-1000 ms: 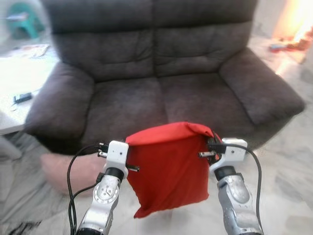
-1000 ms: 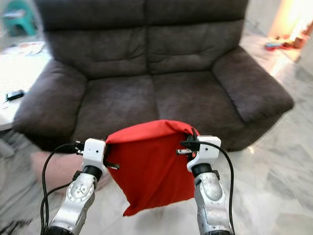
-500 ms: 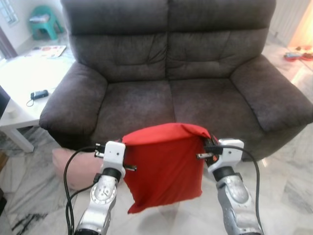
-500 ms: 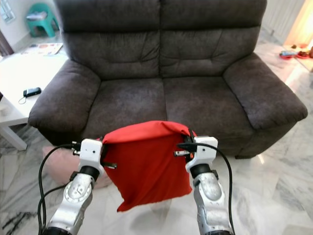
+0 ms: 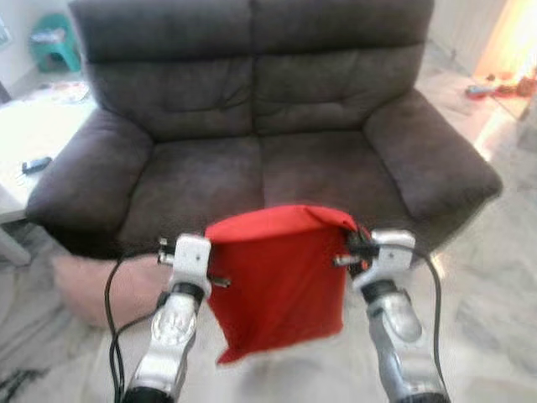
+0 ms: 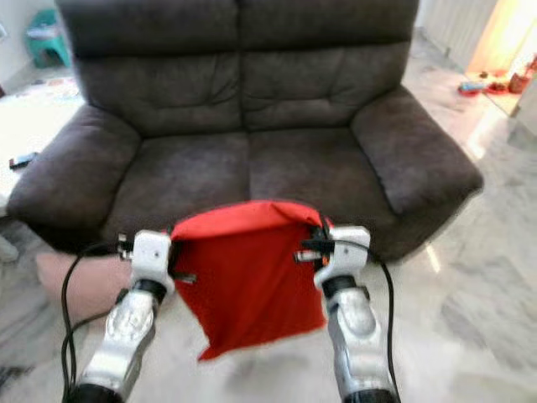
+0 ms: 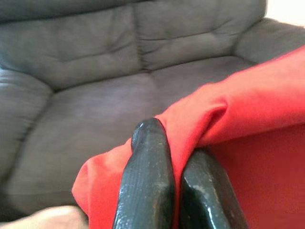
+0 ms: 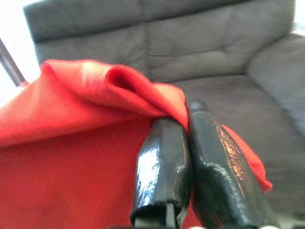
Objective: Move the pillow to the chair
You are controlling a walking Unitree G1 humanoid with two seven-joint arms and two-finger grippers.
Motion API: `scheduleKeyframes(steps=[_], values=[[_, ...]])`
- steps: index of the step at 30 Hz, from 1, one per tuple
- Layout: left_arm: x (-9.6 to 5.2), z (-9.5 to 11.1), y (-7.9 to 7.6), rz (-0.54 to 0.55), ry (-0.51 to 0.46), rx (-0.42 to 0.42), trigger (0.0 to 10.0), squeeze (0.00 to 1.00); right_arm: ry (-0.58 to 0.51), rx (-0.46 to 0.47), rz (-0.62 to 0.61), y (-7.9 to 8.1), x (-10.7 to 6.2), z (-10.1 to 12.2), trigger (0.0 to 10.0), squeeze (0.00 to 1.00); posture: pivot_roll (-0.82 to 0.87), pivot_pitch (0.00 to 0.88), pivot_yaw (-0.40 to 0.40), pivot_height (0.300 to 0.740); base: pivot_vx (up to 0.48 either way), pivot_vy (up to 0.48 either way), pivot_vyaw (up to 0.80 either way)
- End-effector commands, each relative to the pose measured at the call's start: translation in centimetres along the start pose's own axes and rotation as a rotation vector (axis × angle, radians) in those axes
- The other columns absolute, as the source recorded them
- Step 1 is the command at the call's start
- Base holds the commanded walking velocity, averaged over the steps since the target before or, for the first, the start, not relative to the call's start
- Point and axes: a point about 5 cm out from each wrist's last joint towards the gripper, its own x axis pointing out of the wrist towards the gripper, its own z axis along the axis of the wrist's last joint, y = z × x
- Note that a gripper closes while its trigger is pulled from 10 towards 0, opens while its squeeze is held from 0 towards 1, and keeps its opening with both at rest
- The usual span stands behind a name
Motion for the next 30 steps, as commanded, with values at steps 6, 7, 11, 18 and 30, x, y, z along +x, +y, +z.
scheduleKeyframes(steps=[6,7,11,18,30], values=[[0.4,1.4,1.4,0.040,-0.078,0.013,10.0,0.00,-0.091,0.010,0.016,0.6,0.9,1.7,10.0,0.00,-0.01,0.051,0.020,0.740,0.000,-0.304,0.00],[0.4,1.4,1.4,0.040,-0.078,0.013,10.0,0.00,-0.091,0.010,0.016,0.6,0.9,1.7,10.0,0.00,-0.01,0.051,0.020,0.740,0.000,-0.304,0.00],[0.4,1.5,1.3,0.040,-0.080,0.014,10.0,0.00,-0.092,0.007,0.015,0.5,0.9,1.8,10.0,0.00,-0.01,0.050,0.018,0.740,0.000,-0.300,0.00],[0.4,1.5,1.4,0.042,-0.082,0.015,10.0,0.00,-0.091,0.008,0.022,0.7,1.0,1.7,10.0,0.00,-0.01,0.052,0.018,0.740,0.000,-0.301,0.00],[0.4,2.4,2.0,0.032,-0.129,0.062,10.0,0.00,-0.098,0.002,0.013,0.3,1.1,2.0,10.0,0.00,-0.01,0.054,0.021,0.740,0.000,-0.051,0.00]])
